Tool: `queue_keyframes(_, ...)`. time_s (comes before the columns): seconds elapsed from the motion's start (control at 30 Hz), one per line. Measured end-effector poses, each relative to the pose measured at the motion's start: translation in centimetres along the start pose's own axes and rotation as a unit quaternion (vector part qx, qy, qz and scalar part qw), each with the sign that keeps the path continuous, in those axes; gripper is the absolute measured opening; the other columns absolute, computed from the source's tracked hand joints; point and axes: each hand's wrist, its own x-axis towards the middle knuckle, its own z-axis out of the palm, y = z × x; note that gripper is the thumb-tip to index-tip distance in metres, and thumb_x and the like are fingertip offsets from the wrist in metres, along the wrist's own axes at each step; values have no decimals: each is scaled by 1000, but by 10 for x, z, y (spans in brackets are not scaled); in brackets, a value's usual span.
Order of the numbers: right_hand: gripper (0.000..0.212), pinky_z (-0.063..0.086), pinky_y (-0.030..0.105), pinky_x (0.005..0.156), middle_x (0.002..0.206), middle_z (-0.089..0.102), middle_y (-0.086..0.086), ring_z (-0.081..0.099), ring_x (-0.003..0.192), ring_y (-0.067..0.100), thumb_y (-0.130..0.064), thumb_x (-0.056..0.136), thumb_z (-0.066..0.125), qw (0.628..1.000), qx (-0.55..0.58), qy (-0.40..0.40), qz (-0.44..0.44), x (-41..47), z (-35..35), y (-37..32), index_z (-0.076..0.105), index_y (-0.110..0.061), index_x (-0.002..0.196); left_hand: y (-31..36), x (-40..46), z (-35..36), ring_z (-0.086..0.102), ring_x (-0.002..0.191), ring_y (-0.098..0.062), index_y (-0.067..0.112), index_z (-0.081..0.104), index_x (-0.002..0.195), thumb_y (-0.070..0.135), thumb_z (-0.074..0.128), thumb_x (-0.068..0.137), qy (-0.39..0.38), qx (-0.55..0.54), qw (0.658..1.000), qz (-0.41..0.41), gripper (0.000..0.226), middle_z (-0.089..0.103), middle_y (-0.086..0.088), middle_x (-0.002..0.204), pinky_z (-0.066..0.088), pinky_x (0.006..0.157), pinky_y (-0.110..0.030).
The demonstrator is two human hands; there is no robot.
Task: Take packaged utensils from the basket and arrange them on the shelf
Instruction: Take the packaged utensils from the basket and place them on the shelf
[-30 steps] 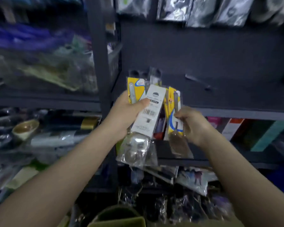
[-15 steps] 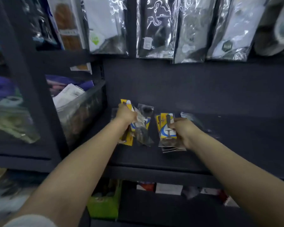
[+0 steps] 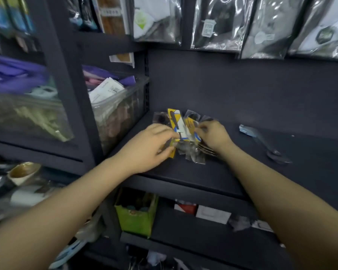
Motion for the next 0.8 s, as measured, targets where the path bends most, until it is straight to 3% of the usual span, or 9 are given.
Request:
queue_keyframes(0.1, 44, 44, 34, 70, 98, 66, 20, 61, 94, 36, -41, 92, 44, 997, -79, -1, -4, -14, -17, -17, 67, -3, 90, 5, -29, -12, 57, 101, -22, 16, 60, 113, 33, 39, 84, -2, 16, 999, 34, 39, 66, -2, 105, 43, 89, -29)
queue_keyframes(0.17, 38, 43, 35, 69, 95, 67, 23, 62, 91, 37, -31, 92, 46, 997, -69, 37, -10, -33, -25, -34, 66, 0, 90, 7, -50, -18, 58, 98, -20, 17, 59, 112, 32, 39, 85, 11, -2, 999, 35, 36, 66, -1, 102, 49, 84, -31)
queue_keyframes(0.27, 25, 43, 35, 71, 93, 70, 19, 62, 88, 34, -19, 91, 50, 990, -38, 92, -105, -86, -20, -72, 67, -2, 92, 5, -93, -26, 59, 90, -18, 17, 59, 109, 31, 39, 86, 10, -17, 999, 45, 34, 65, 1, 94, 52, 74, -31)
queue_keyframes(0.43, 29, 52, 42, 71, 90, 70, 14, 64, 84, 32, -24, 89, 43, 972, -33, 52, -225, -188, 50, -116, 66, -6, 92, -22, -186, -15, 64, 73, -24, 15, 61, 111, 35, 33, 85, -38, -25, 999, 14, 43, 68, -5, 98, 50, 57, -30)
queue_keyframes(0.57, 26, 47, 38, 61, 85, 64, 6, 60, 78, 30, -26, 94, 41, 976, -49, -78, -199, -253, 143, -119, 62, -10, 92, -58, -280, 26, 64, 83, -29, 17, 56, 120, 27, 45, 90, -116, -63, 987, -86, 33, 68, -8, 102, 51, 64, -34)
queue_keyframes(0.63, 24, 45, 38, 59, 80, 63, 7, 57, 72, 31, -22, 95, 43, 972, -45, -161, -168, -280, 193, -109, 60, -8, 87, -70, -326, 51, 61, 75, -21, 20, 53, 124, 24, 45, 92, -178, -74, 970, -147, 33, 66, -4, 98, 42, 60, -27)
queue_keyframes(0.7, 24, 45, 38, 57, 69, 57, 0, 52, 61, 19, -19, 96, 43, 962, -35, -238, -130, -308, 244, -92, 55, -14, 76, -80, -371, 80, 50, 63, -11, 18, 52, 124, 22, 46, 92, -220, -109, 947, -207, 33, 63, 0, 92, 38, 56, -24)
queue_keyframes(0.73, 26, 42, 35, 57, 64, 50, -7, 48, 57, 13, -19, 95, 44, 956, -30, -274, -103, -324, 272, -80, 49, -21, 70, -83, -394, 94, 51, 65, -11, 17, 53, 123, 21, 47, 91, -228, -126, 937, -233, 33, 63, -1, 94, 40, 58, -25)
queue_keyframes(0.8, 26, 43, 33, 61, 65, 48, -7, 53, 63, 17, -22, 93, 43, 940, -39, -337, -43, -355, 327, -54, 43, -24, 67, -92, -437, 129, 59, 75, -20, 14, 57, 117, 20, 47, 89, -243, -149, 921, -267, 30, 64, -8, 94, 45, 64, -29)
